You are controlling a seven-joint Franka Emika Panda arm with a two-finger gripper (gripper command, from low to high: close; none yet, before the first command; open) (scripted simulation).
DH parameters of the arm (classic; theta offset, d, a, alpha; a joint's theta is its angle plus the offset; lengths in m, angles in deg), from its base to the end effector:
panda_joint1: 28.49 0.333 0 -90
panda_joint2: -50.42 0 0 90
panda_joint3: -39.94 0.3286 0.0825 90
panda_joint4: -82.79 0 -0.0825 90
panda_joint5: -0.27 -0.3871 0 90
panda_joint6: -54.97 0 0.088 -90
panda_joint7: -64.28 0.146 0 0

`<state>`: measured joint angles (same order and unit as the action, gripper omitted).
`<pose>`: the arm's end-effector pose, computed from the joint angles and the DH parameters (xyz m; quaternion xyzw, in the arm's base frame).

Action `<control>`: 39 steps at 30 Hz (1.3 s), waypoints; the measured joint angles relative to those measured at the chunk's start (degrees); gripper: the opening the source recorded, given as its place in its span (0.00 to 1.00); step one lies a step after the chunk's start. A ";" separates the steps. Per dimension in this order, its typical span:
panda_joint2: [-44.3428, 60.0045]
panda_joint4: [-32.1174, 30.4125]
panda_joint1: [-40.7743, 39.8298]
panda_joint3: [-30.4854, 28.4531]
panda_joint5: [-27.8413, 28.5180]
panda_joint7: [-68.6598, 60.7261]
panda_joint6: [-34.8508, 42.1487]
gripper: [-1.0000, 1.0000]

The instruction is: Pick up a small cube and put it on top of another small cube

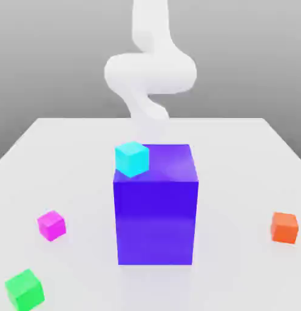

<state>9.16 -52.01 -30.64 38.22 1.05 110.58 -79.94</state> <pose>0.3983 -0.0306 0.6413 -0.8485 0.3941 -0.3276 0.1319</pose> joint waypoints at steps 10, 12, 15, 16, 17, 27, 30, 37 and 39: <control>21.48 -13.38 -9.86 -9.30 2.18 1.14 -14.45 0.50; 25.64 -15.99 -11.61 -11.37 2.15 1.03 -17.25 0.50; 31.91 -19.88 -14.10 -14.44 1.45 0.39 -21.44 0.50; 34.02 -21.18 -14.90 -15.40 0.94 -0.01 -22.84 0.50; 36.15 -22.47 -15.73 -16.32 0.26 -0.54 -24.24 0.50; 57.33 -23.93 -29.77 -4.39 -17.33 -13.71 -39.60 0.50; 58.40 -23.71 -30.91 -3.13 -17.84 -14.11 -40.49 0.00; 55.05 -24.48 -28.43 -6.26 -15.09 -11.95 -37.84 0.00; 51.12 -25.37 -26.39 -9.34 -10.73 -8.68 -34.82 0.00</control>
<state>60.28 -77.37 -57.04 28.88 -9.68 101.91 -114.76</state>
